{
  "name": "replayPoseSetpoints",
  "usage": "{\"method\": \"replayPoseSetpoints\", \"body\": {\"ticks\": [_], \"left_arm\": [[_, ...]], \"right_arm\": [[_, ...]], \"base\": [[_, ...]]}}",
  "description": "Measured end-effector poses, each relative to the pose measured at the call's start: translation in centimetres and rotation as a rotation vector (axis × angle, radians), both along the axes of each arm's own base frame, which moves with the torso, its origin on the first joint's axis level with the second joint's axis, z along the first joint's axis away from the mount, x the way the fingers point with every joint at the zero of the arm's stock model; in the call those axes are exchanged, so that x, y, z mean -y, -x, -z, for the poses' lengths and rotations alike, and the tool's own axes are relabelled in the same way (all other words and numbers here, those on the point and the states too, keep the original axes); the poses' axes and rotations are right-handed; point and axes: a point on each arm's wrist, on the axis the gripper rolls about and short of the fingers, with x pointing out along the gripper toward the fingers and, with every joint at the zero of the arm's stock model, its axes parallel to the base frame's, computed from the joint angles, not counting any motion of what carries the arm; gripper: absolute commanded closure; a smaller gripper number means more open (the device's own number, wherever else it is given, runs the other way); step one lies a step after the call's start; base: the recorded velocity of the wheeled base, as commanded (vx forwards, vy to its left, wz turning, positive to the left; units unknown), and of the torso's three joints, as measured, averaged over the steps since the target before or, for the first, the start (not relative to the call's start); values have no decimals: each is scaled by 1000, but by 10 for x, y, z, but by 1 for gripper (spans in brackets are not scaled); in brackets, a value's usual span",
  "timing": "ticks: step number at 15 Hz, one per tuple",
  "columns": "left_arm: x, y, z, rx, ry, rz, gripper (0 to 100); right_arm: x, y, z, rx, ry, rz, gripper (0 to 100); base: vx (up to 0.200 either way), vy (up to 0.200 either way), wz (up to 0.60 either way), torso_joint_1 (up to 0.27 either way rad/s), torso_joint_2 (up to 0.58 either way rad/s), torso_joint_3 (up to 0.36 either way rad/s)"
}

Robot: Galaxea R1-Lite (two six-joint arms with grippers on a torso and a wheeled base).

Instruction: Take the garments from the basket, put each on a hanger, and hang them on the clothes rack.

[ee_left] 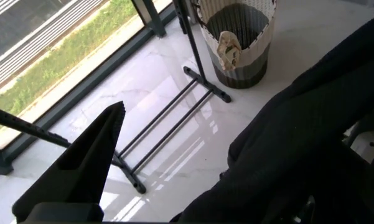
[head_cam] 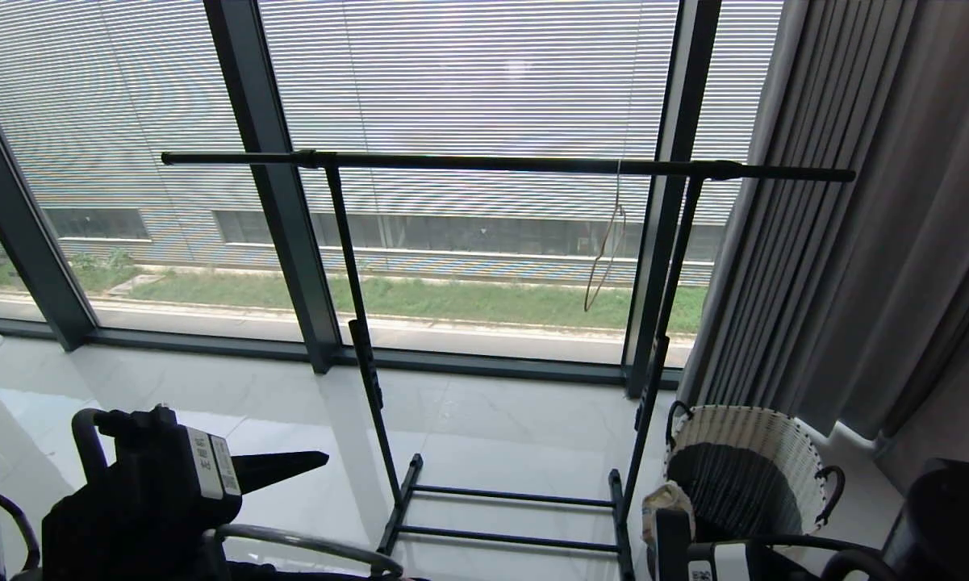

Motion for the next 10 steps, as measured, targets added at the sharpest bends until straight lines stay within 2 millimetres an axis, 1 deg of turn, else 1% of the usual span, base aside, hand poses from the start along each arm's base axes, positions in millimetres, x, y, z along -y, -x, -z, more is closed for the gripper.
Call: {"method": "replayPoseSetpoints", "body": {"ticks": [7,8,10], "left_arm": [[6,1,4,-18,-21,38,100],[6,1,4,-19,-22,35,100],[6,1,6,-24,-27,29,100]], "right_arm": [[0,3,-1,3,-5,7,100],[0,2,-1,5,-4,19,0],[1,3,0,7,0,32,0]], "base": [[0,0,0,0,0,0],[0,0,0,0,0,0],[0,0,0,0,0,0]]}}
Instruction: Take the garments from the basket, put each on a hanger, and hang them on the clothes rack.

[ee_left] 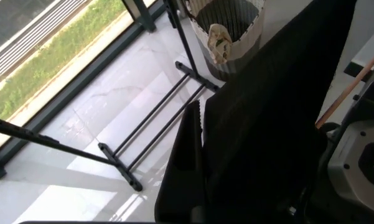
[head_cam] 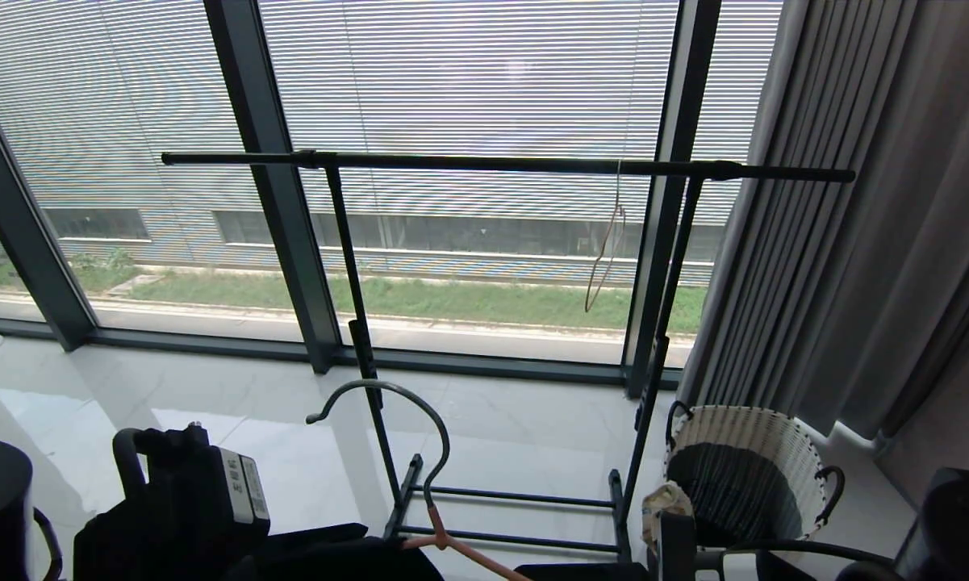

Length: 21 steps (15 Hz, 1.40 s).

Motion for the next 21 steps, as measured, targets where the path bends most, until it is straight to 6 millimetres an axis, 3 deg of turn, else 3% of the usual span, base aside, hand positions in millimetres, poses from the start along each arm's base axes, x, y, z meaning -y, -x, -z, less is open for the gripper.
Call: {"method": "replayPoseSetpoints", "body": {"ticks": [3,8,14,18,21], "left_arm": [[-4,0,6,-3,-27,-48,100],[-24,-8,19,-12,-97,-278,100],[-42,-33,-1,133,17,-520,100],[-39,-42,-24,191,75,-530,100],[-30,-50,-41,231,111,-498,100]], "right_arm": [[5,-3,6,6,31,84,0],[18,-18,14,2,67,220,0],[13,-26,21,-48,58,247,0],[-1,-35,33,-161,47,289,0],[-39,-55,26,-221,-53,398,0]], "base": [[0,0,0,0,0,0],[0,0,0,0,0,0],[0,0,0,0,0,0],[0,0,0,0,0,0],[0,0,0,0,0,0]]}}
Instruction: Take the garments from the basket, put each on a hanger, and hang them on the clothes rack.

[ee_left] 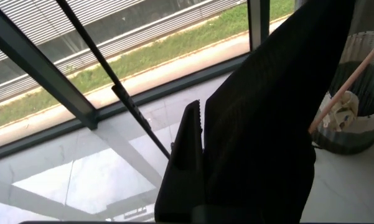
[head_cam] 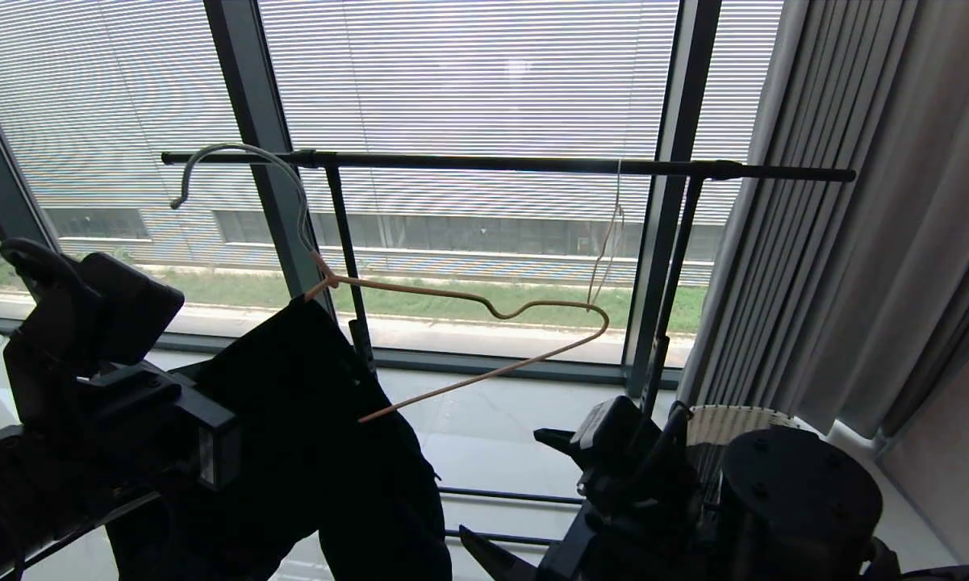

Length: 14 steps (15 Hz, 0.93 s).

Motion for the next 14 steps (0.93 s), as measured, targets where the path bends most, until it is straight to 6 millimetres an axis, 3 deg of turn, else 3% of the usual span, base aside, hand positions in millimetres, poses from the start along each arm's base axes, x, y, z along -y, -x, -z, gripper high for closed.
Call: {"method": "replayPoseSetpoints", "body": {"ticks": [3,5,12,14], "left_arm": [[8,-3,-2,-1,-1,36,100],[11,-4,-2,-4,-3,46,100],[12,-5,-1,-8,-5,49,100],[10,-5,-1,-7,-9,37,100]], "right_arm": [[-39,-21,6,-27,-58,138,0],[-52,-29,21,-43,-43,205,0],[-56,-43,56,-35,57,366,0],[-45,-64,63,-21,89,486,0]], "base": [[0,0,0,0,0,0],[0,0,0,0,0,0],[0,0,0,0,0,0],[0,0,0,0,0,0]]}}
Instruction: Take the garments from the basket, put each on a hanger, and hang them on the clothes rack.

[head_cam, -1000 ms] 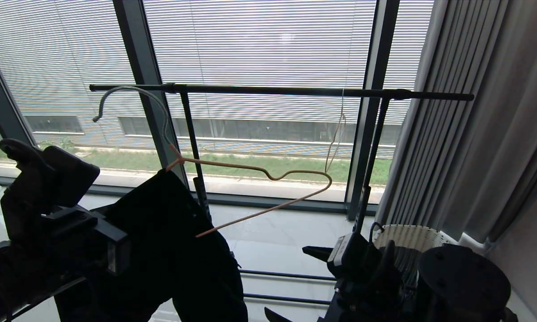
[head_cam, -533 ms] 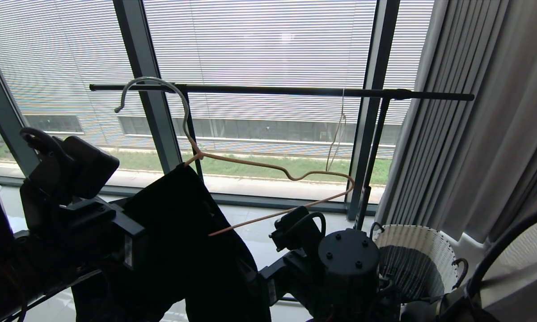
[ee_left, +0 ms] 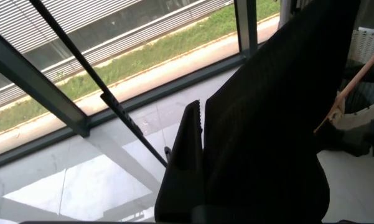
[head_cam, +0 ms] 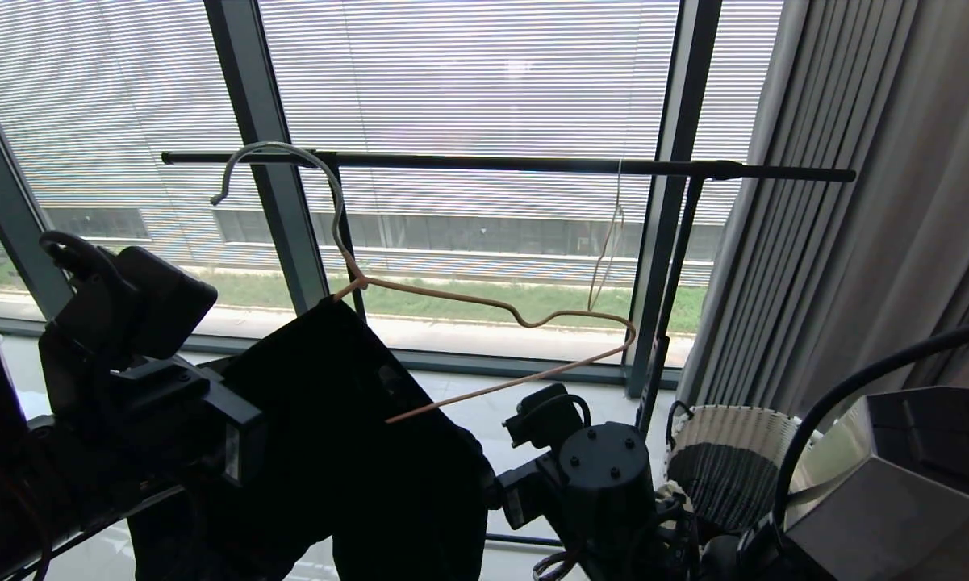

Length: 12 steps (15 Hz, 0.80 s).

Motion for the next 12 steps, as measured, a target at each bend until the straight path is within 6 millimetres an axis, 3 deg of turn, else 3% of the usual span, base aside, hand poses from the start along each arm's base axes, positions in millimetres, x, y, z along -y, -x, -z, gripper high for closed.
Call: {"method": "replayPoseSetpoints", "body": {"ticks": [6,12], "left_arm": [[-10,-1,11,-31,-24,-63,100],[-14,5,30,-91,-58,-89,100]], "right_arm": [[57,-74,-11,102,35,243,0],[78,-86,-31,136,-1,291,0]], "base": [[0,0,0,0,0,0],[0,0,0,0,0,0]]}}
